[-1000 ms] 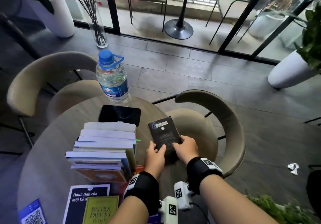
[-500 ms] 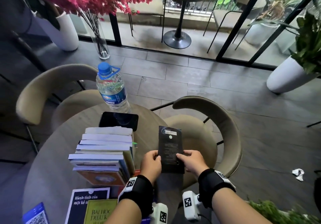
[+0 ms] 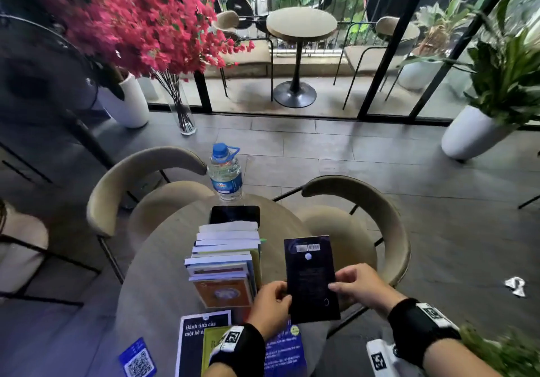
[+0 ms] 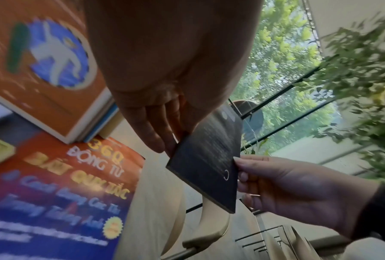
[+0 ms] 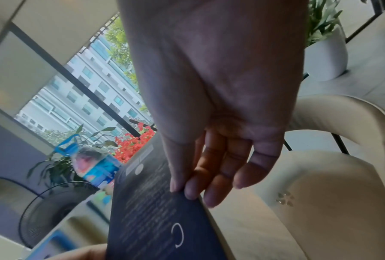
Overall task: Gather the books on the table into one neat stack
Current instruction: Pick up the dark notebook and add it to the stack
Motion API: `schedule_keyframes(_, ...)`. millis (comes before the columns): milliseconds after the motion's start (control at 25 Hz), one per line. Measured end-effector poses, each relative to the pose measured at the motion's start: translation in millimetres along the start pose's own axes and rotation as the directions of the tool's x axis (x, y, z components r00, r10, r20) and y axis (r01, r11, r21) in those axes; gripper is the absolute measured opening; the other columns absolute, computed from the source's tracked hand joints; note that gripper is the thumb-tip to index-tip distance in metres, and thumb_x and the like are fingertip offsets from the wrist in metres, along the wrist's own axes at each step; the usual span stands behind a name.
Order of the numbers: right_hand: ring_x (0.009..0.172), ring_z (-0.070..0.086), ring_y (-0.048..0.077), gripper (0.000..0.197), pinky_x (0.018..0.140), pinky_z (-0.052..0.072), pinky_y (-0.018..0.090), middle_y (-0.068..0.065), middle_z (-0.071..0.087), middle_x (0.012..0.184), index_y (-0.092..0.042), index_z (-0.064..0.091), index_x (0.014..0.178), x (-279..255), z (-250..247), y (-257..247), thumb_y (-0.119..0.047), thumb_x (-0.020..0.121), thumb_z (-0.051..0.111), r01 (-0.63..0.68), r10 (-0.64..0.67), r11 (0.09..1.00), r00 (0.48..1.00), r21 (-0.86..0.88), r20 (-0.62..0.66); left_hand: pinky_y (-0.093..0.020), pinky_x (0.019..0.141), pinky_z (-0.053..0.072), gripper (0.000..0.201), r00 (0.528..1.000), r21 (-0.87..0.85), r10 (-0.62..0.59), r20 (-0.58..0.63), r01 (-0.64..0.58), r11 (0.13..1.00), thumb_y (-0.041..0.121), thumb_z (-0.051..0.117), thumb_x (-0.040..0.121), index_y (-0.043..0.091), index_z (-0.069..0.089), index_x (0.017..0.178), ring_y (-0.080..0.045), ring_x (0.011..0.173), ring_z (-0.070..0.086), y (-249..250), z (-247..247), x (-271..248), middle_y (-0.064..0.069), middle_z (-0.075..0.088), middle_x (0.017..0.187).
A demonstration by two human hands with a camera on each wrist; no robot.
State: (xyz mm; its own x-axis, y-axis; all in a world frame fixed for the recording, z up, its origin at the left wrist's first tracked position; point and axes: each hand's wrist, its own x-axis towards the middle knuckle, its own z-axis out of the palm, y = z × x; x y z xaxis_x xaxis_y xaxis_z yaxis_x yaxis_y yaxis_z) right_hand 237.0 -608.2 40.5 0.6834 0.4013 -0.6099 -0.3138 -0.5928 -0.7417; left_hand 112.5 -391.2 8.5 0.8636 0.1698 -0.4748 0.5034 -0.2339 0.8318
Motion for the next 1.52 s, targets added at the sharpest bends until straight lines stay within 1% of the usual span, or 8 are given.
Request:
schedule_keyframes(160,0.063,0.065,0.016,0.013,0.06,0.05,0.028,0.022,0.076,0.075,0.004,0.078,0.088,-29,36,-18,-0.008,0.086,0.082,0.055,-0.055,0.998,0.998,0.024,0.011,-0.017,0.089,0.055,0.028,0.999,0.053,0.037,-0.022,-0.036,0.998,0.007,0.062,0.093,0.029,0.073,0.105,0.002,0.097,0.069,-9,-40,-31,0.015,0.077,0.099)
schedule_keyframes(520,0.068,0.066,0.003,0.009,0.065,0.048,0.027,0.003,0.08,0.077,-0.017,0.082,0.078,-22,151,-49,-0.016,0.087,0.081,0.219,-0.219,0.976,0.971,-0.016,-0.098,-0.02,0.075,0.056,0.04,0.974,0.188,0.104,-0.2,-0.066,0.98,0.005,0.069,0.089,0.042,0.078,0.075,0.016,0.077,0.066,-57,-139,-55,0.03,0.074,0.077)
schedule_keyframes(720,0.05,0.056,-0.01,0.037,0.051,0.037,0.012,-0.026,0.062,0.049,-0.034,0.067,0.056,-7,194,-48,-0.017,0.087,0.077,0.19,-0.226,0.963,0.956,-0.192,-0.187,-0.02,0.052,0.041,0.011,0.937,0.237,0.095,-0.337,-0.013,0.972,0.016,0.07,0.093,0.015,0.08,0.088,0.012,0.048,0.047,-79,-152,-55,0.028,0.058,0.047)
schedule_keyframes(840,0.059,0.062,-0.008,0.014,0.063,0.05,0.019,-0.021,0.07,0.061,-0.029,0.08,0.075,2,211,-35,-0.023,0.088,0.077,0.16,-0.209,0.964,0.951,-0.214,-0.228,-0.016,0.046,0.033,0.023,0.935,0.201,0.012,-0.354,0.064,0.977,0.02,0.069,0.096,0.008,0.075,0.077,0.007,0.043,0.041,-90,-148,-54,0.016,0.051,0.039)
schedule_keyframes(1000,0.074,0.073,0.004,0.012,0.07,0.056,0.026,-0.008,0.08,0.082,-0.028,0.083,0.099,9,227,-24,-0.028,0.089,0.076,0.079,-0.117,0.984,0.962,-0.162,-0.245,-0.025,0.053,0.04,0.026,0.923,0.118,-0.114,-0.367,0.167,0.979,0.025,0.07,0.094,0.03,0.071,0.068,0.003,0.054,0.049,-109,-143,-48,0.013,0.056,0.047)
schedule_keyframes(1160,0.08,0.074,0.004,0.014,0.077,0.06,0.031,-0.008,0.081,0.085,-0.025,0.083,0.098,20,233,-22,-0.031,0.089,0.076,0.036,-0.084,0.983,0.961,-0.181,-0.264,-0.034,0.067,0.055,0.008,0.897,0.011,-0.162,-0.412,0.183,0.983,0.024,0.075,0.09,0.02,0.081,0.091,-0.014,0.073,0.072,-115,-142,-45,0.002,0.078,0.074)
schedule_keyframes(1360,0.08,0.072,0.012,0.022,0.067,0.045,0.024,0.0,0.081,0.09,-0.017,0.082,0.098,28,236,-24,-0.036,0.09,0.076,-0.061,-0.006,0.966,0.966,-0.25,-0.257,-0.025,0.061,0.046,0.008,0.869,-0.006,-0.192,-0.455,0.212,0.977,0.018,0.077,0.088,0.012,0.082,0.091,-0.015,0.072,0.071,-116,-144,-41,0.009,0.071,0.066)
schedule_keyframes(1520,0.091,0.076,0.02,0.028,0.074,0.056,0.03,0.004,0.081,0.095,-0.014,0.082,0.1,31,242,-24,-0.039,0.088,0.077,-0.111,0.037,0.961,0.96,-0.255,-0.278,-0.029,0.068,0.053,0.01,0.875,0.04,-0.2,-0.441,0.242,0.97,0.019,0.077,0.087,0.011,0.082,0.092,-0.022,0.08,0.075,-122,-148,-37,-0.002,0.078,0.077)
